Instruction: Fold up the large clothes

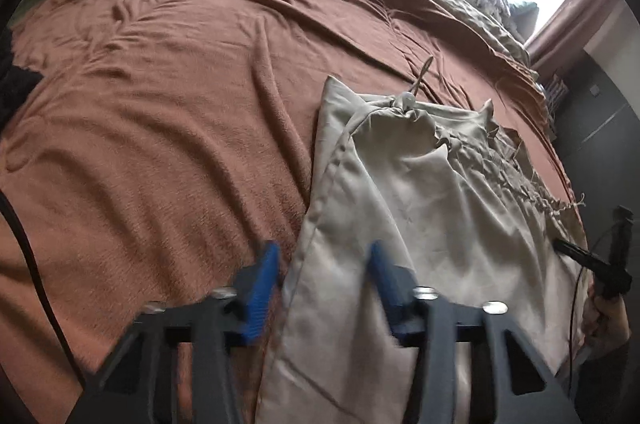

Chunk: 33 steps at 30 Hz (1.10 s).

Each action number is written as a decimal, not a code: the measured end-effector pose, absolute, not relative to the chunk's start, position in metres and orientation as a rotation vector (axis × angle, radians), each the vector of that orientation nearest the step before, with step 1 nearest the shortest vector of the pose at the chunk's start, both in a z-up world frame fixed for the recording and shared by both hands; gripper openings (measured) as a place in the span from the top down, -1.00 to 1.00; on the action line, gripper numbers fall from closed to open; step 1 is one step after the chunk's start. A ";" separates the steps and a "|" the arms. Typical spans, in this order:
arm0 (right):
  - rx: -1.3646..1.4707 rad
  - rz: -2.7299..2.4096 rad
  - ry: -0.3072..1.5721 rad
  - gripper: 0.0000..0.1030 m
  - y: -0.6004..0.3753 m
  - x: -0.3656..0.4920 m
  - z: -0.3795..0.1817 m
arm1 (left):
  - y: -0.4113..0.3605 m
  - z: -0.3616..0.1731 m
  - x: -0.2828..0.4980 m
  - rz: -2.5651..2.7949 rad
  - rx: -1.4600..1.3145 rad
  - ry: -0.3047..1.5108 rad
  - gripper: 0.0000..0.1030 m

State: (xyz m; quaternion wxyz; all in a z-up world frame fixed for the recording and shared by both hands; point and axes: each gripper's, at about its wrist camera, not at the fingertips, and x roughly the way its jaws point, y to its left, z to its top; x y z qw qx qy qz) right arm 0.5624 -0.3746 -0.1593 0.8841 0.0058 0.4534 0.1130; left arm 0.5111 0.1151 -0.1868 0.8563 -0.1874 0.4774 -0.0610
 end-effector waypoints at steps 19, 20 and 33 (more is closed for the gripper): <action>0.065 0.188 0.939 0.92 -0.367 0.580 -0.149 | 0.136 -0.179 0.496 -0.106 -0.478 0.978 0.46; 0.062 0.191 0.944 0.83 -0.368 0.579 -0.144 | 0.139 -0.178 0.490 -0.106 -0.491 0.973 0.20; 0.021 0.245 0.938 -0.20 -0.314 0.565 -0.147 | 0.169 -0.181 0.399 -0.088 -0.653 0.933 -0.18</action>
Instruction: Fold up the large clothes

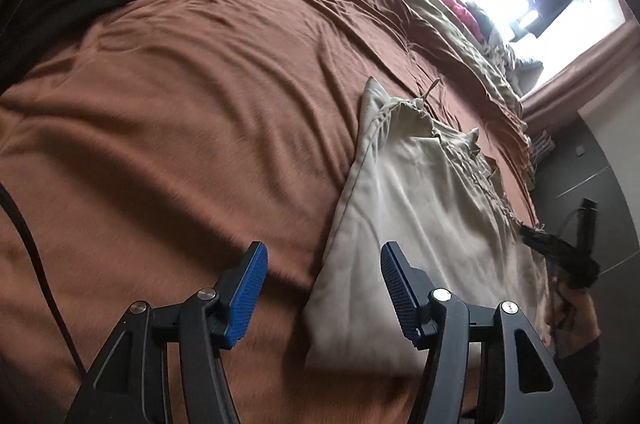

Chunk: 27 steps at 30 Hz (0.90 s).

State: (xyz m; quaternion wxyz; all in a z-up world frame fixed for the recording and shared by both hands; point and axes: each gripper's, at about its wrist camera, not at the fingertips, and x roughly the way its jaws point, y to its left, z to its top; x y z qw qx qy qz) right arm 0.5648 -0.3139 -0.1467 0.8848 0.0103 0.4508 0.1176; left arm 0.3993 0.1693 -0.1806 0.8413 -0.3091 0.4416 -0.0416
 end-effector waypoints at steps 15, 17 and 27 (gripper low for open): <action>0.059 0.202 0.889 1.00 -0.291 0.611 -0.192 | 0.163 -0.195 0.372 -0.085 -0.777 0.967 -0.18; 0.097 0.202 0.872 1.00 -0.292 0.611 -0.188 | 0.164 -0.197 0.371 -0.097 -0.829 0.969 -0.18; 0.162 0.220 0.838 1.00 -0.298 0.617 -0.189 | 0.159 -0.214 0.372 -0.127 -1.055 0.977 -0.18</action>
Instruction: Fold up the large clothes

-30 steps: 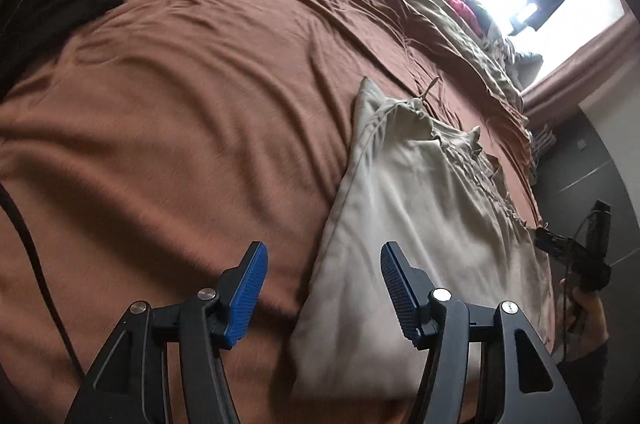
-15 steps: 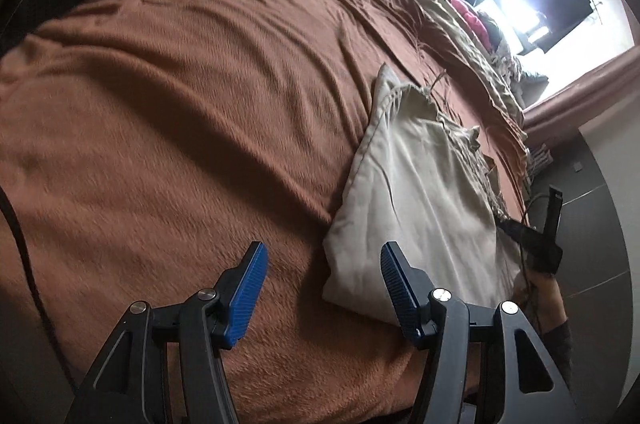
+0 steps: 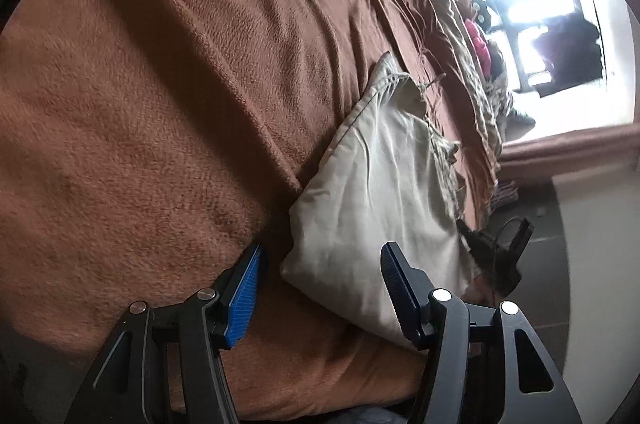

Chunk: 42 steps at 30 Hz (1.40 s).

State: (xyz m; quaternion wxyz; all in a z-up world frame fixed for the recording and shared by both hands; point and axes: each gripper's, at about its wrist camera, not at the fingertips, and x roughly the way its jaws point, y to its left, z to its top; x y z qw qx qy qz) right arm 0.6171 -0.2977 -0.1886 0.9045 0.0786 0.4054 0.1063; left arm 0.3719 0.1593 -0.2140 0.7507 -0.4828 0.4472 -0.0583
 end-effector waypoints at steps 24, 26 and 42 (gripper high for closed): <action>0.273 0.289 0.790 1.00 -0.330 0.499 -0.159 | 0.144 -0.183 0.378 -0.202 -1.118 0.867 0.74; 0.278 0.304 0.799 1.00 -0.329 0.483 -0.166 | 0.141 -0.175 0.380 -0.221 -1.113 0.851 0.76; 0.225 0.315 0.859 1.00 -0.326 0.394 -0.230 | 0.127 -0.131 0.401 -0.329 -1.091 0.780 0.82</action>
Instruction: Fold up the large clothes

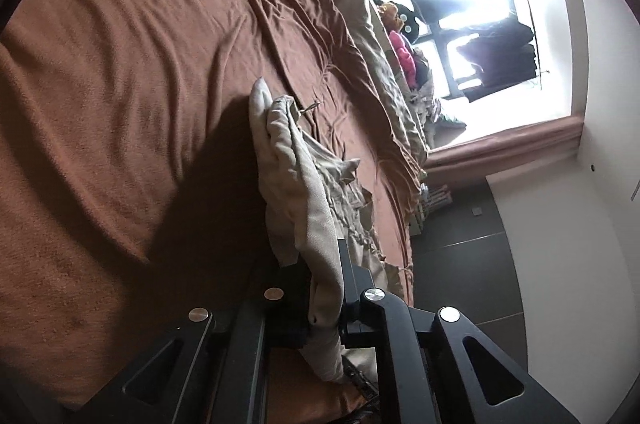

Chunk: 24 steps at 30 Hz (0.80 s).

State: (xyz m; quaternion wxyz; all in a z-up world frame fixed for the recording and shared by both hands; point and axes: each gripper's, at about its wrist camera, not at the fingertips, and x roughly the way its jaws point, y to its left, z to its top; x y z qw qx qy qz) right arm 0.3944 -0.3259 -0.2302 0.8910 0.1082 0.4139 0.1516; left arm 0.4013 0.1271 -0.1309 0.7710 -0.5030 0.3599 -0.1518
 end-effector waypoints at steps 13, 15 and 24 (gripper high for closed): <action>0.197 0.297 0.917 1.00 -0.324 0.434 -0.213 | 0.127 -0.130 0.404 -0.344 -1.097 0.772 0.82; 0.216 0.290 0.923 1.00 -0.324 0.453 -0.212 | 0.128 -0.133 0.404 -0.336 -1.108 0.776 0.82; 0.260 0.272 0.940 1.00 -0.314 0.539 -0.206 | 0.136 -0.153 0.396 -0.277 -1.159 0.802 0.82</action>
